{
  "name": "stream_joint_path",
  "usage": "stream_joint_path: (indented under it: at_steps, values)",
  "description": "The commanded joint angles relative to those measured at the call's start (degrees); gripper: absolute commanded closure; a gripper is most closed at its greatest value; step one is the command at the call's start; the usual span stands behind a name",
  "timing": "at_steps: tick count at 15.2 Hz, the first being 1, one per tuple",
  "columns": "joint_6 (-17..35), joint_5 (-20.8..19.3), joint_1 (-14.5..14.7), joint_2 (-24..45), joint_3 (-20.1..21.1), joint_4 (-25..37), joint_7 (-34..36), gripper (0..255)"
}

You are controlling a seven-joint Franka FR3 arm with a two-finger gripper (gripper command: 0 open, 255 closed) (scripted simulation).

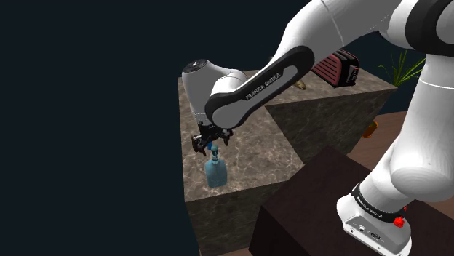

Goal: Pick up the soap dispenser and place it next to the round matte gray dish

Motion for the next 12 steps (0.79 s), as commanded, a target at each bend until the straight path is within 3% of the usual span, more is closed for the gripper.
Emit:
stream_joint_path:
  at_steps: [1, 11, 12]
  values:
    - [1.3, -0.7, 0.2, 1.0, -0.3, -0.5, 0.5, 0]
    - [3.0, -1.6, 0.3, 2.1, -0.6, -1.2, 1.1, 0]
    - [3.0, -1.6, 0.3, 2.1, -0.6, -1.2, 1.1, 255]
